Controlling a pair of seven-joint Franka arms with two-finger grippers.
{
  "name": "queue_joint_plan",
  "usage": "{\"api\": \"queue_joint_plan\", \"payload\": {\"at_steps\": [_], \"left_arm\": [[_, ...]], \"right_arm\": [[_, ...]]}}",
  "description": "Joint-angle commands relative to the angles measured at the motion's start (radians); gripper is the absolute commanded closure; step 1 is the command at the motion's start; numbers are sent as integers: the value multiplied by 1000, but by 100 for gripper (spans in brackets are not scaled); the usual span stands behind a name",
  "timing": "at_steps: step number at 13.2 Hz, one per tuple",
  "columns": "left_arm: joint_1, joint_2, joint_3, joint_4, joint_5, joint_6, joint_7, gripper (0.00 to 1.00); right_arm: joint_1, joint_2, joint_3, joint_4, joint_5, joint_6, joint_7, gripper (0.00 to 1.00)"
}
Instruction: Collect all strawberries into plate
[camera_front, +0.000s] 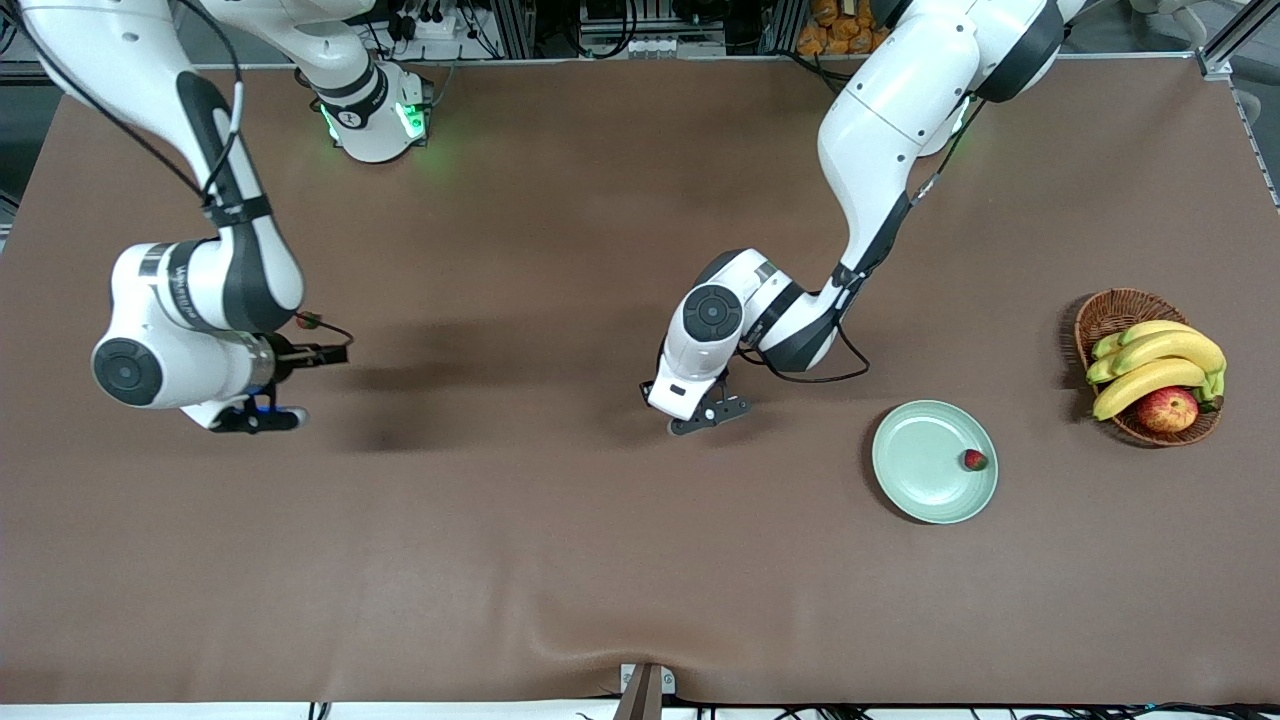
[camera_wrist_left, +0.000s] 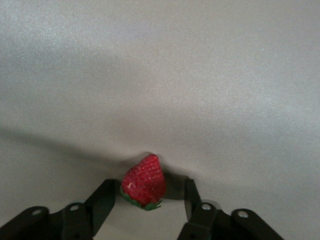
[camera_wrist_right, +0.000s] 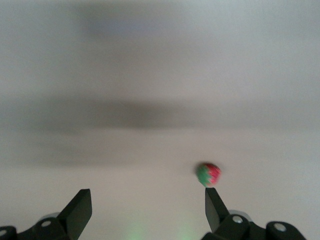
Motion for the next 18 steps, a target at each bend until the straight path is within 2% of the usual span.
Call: {"api": "queue_joint_plan", "payload": {"at_steps": [1,3,4,6,7,8,12,14,16,18], "left_arm": [[-3,17,16,36,13,4,30,41],[-2,26,20,48,14,4,41,44],[-3,26,31,50,13,4,50,49],[-3,26,33,48,13,4,72,78],[-5,18,31,48,13,4,72,96],[1,6,31,45,14,1,69,100],[75,-91,34,33,25,-134,75,100],[154,-135,33,4,30,-205,144,100],[238,-170,31,-53,31,-219,213,100],[295,-178,33,-61,31,-260,237,100]], "right_arm": [[-12,-33,-30,-139,-49,23,-49,0],[-23,-18,-63,-199,-67,116,-112,0],[-25,-7,-71,-225,-67,166,-141,0],[-31,2,-73,-269,-66,218,-153,0],[-31,5,-73,-271,-66,220,-153,0],[-34,10,-73,-271,-66,220,-153,0],[-43,37,-73,-269,-66,262,-153,0],[-49,54,-73,-268,-66,293,-153,0],[-51,59,-73,-268,-66,299,-153,0],[-57,59,-73,-269,-61,295,-152,69]]}}
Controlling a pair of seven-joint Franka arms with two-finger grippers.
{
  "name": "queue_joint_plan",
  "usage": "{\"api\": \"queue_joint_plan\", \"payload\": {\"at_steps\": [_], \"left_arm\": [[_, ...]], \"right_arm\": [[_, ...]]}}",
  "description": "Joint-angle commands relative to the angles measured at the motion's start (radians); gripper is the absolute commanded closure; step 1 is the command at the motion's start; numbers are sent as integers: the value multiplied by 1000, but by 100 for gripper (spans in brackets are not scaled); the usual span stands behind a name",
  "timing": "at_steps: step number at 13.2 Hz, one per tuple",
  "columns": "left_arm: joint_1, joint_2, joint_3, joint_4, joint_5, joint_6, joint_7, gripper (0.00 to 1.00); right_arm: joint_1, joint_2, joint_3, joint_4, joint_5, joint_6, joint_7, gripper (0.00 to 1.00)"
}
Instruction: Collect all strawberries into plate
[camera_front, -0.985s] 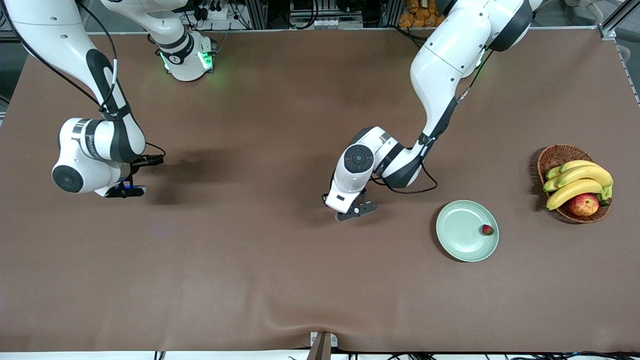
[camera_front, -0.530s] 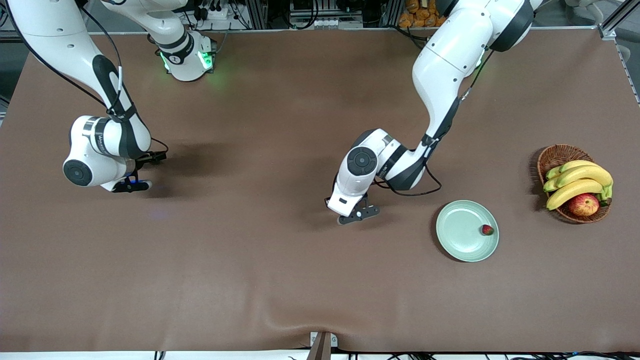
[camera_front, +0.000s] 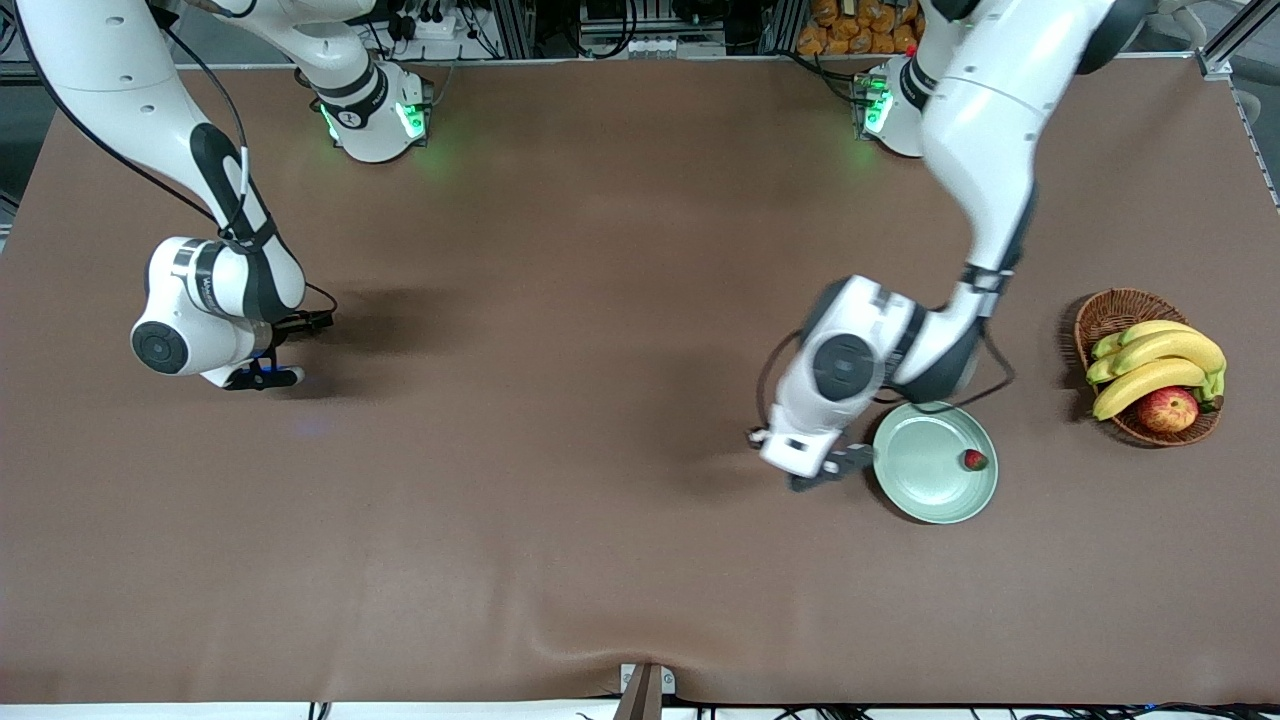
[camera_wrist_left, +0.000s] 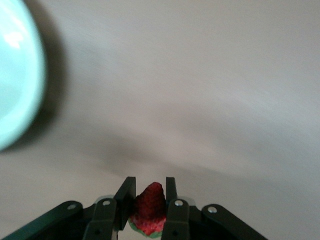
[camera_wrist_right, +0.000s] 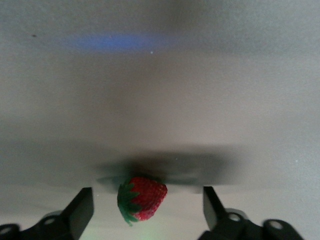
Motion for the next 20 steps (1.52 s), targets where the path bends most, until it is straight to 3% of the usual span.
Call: {"api": "queue_joint_plan", "payload": {"at_steps": [1,4,7,8,9,10,12,15,18,20], "left_arm": [[82,-34,-8,-49,23,-38,40,100],[148,-26,-8,-43,24,-39,98,100],[214,-19,-8,-43,26,-39,179,100],[234,-10,-8,-42,27,-34,192,90],[239,-5,-8,-42,33,-32,196,52],[245,-6,-8,-43,62,-34,195,1],[263,-23,-8,-43,96,-49,192,0],[270,-112,-8,-34,98,-126,270,0],[267,-167,-22,-31,76,-164,335,0],[254,-171,-77,-31,55,-164,299,0]], "right_arm": [[-24,-10,11,-10,-4,4,-10,92],[-26,-11,11,-8,0,0,-10,100],[-18,-22,15,56,3,-2,-13,100],[-8,-22,32,108,3,-2,-13,100],[8,-22,76,169,3,-2,-12,100],[17,-16,127,230,3,0,-10,100],[84,19,186,330,51,19,-1,100],[233,181,187,571,200,36,-3,100],[383,300,189,770,253,56,2,100],[468,364,189,831,260,172,52,100]]}}
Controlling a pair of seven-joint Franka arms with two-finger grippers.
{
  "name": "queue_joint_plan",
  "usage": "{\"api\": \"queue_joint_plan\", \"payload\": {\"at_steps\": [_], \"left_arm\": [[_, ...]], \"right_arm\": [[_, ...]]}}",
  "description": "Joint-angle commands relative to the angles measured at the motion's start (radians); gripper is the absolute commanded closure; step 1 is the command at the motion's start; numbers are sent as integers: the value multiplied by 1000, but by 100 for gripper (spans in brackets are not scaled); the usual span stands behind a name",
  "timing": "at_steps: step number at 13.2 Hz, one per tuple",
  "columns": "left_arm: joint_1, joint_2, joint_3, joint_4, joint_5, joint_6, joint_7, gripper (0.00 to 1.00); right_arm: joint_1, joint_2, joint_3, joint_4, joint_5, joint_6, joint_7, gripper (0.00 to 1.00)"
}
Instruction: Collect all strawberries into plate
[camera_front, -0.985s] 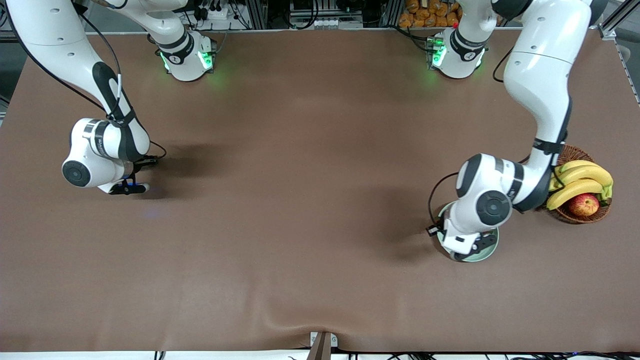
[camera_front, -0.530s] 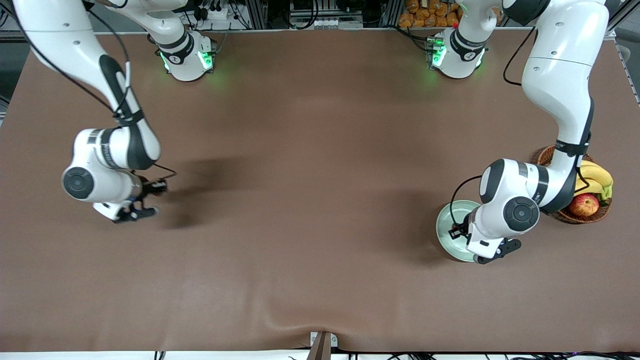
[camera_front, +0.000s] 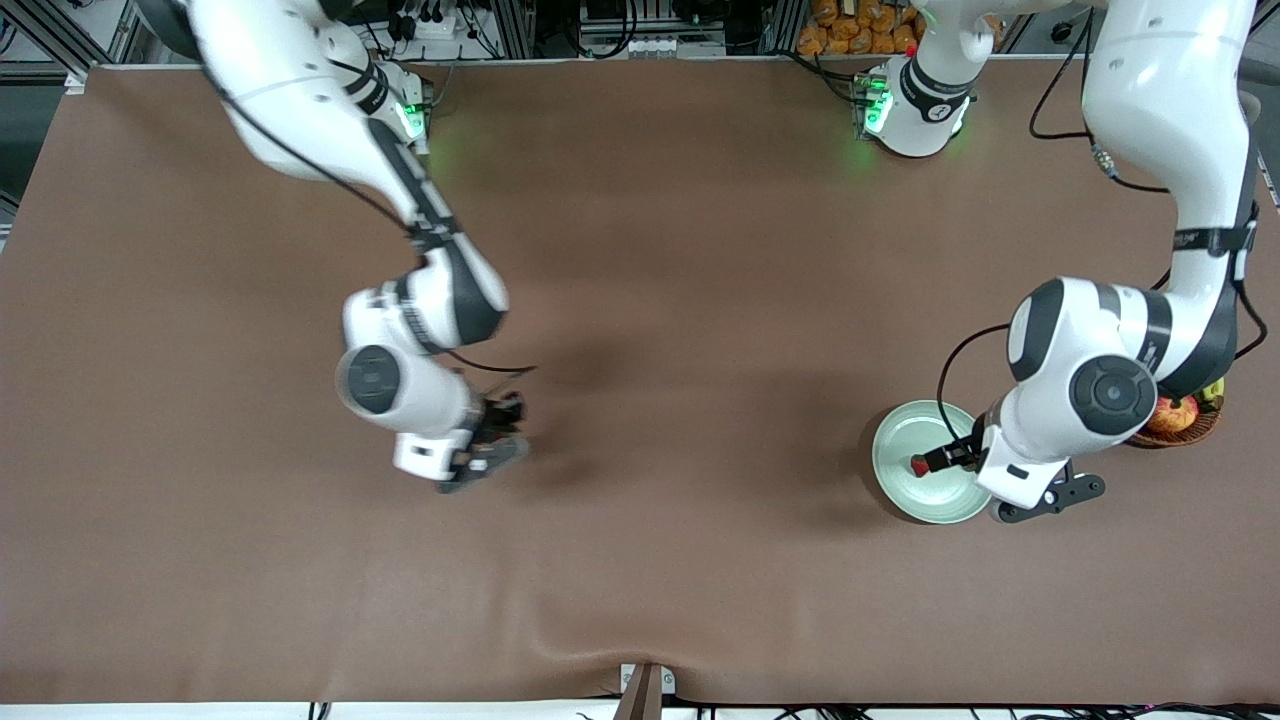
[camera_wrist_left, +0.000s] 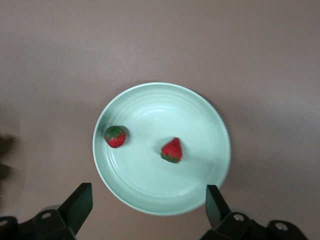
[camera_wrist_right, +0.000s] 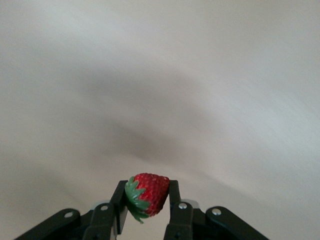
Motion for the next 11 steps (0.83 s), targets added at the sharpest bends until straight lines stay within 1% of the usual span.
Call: {"api": "queue_joint_plan", "payload": {"at_steps": [1,2,3,4,5,6,7,9,11], "left_arm": [[-14,-9,-71,-21,-43,-7,-78,0],[-28,-4,-96,-21,-48,-7,-149,0],[-56,8,-101,-21,-46,-3,-195,0],[-89,17,-101,-20,-51,0,-227,0],[-103,28,-101,-15,-51,7,-255,0],[-114,36,-102,-15,-51,8,-281,0],[-117,45,-104,-15,-51,10,-301,0],[-158,66,-107,-12,-72,36,-344,0],[-201,110,-107,41,-79,77,-411,0]], "right_arm": [[112,127,-11,130,25,139,71,100],[162,167,-11,155,25,199,132,100],[198,208,-11,181,24,232,194,100],[233,239,-12,213,22,246,245,83],[245,251,-15,227,13,246,268,1],[241,238,-18,219,-4,245,262,0],[218,203,-19,203,-24,228,259,0],[146,96,-20,99,-29,176,260,0],[37,-29,-19,-9,-29,119,257,0]]}}
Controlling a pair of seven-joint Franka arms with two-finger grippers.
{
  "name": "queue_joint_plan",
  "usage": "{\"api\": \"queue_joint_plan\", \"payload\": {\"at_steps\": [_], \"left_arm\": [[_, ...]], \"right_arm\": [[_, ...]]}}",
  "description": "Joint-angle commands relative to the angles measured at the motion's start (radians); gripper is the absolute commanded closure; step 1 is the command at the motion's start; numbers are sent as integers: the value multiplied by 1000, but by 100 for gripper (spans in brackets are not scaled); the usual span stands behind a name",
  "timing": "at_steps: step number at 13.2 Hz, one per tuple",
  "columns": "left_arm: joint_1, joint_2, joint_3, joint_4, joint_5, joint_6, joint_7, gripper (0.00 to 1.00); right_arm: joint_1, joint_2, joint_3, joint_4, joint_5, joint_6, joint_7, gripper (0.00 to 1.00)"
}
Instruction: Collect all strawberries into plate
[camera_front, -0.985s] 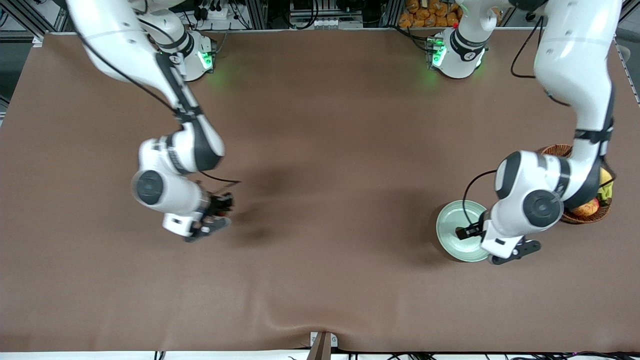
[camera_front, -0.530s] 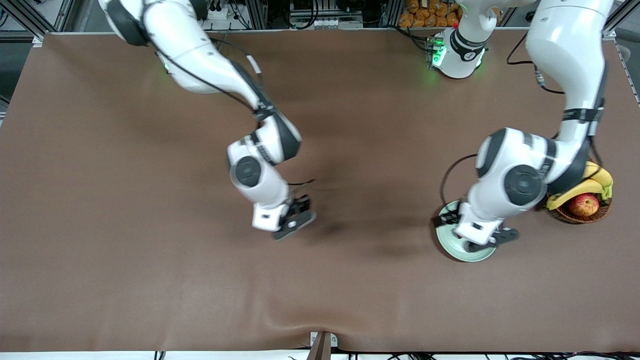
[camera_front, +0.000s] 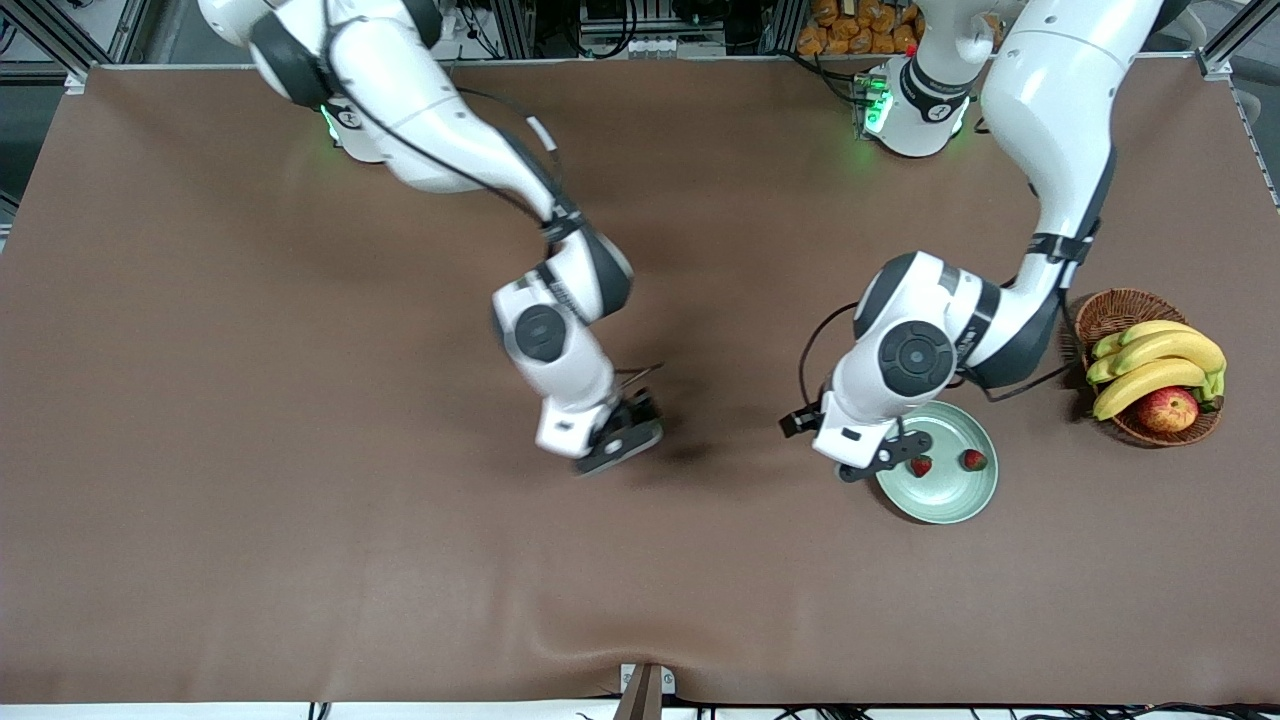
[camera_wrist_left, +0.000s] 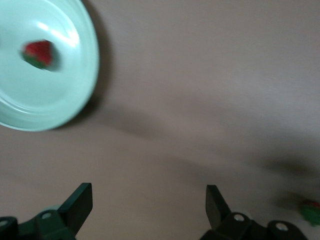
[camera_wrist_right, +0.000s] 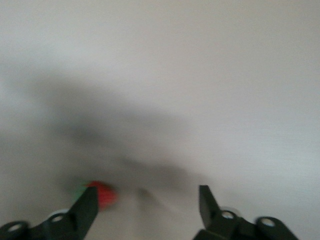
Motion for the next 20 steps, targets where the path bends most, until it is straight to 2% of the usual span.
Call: {"api": "queue_joint_plan", "payload": {"at_steps": [1,4,7,8,9,11,13,15,17,19,20], "left_arm": [[-70,76,2,97,-15,46,-85,0],[-162,194,5,174,-14,217,-126,0],[-250,301,15,246,-14,345,-136,0],[-274,335,16,270,-14,363,-158,0],[-302,361,34,287,-14,386,-175,0],[-362,367,105,287,-14,408,-179,2],[-379,367,120,287,-14,408,-173,18],[-383,378,120,287,-12,408,-169,26],[-390,381,122,286,-12,408,-167,39],[-393,384,122,278,-8,407,-167,44],[-393,384,122,277,-5,407,-166,55]], "right_arm": [[-162,-243,27,-232,-23,-78,-10,0],[-321,-465,27,-415,-22,-147,-184,0],[-461,-624,25,-431,-41,-383,-228,0],[-493,-677,27,-431,-92,-463,-223,0],[-522,-726,27,-429,-133,-530,-220,0],[-584,-809,27,-424,-152,-648,-222,0],[-606,-885,25,-424,-201,-728,-220,0],[-622,-931,24,-414,-226,-790,-220,0],[-636,-931,23,-354,-227,-848,-219,0],[-644,-928,23,-306,-229,-905,-194,0],[-653,-928,23,-297,-229,-917,-186,0]]}}
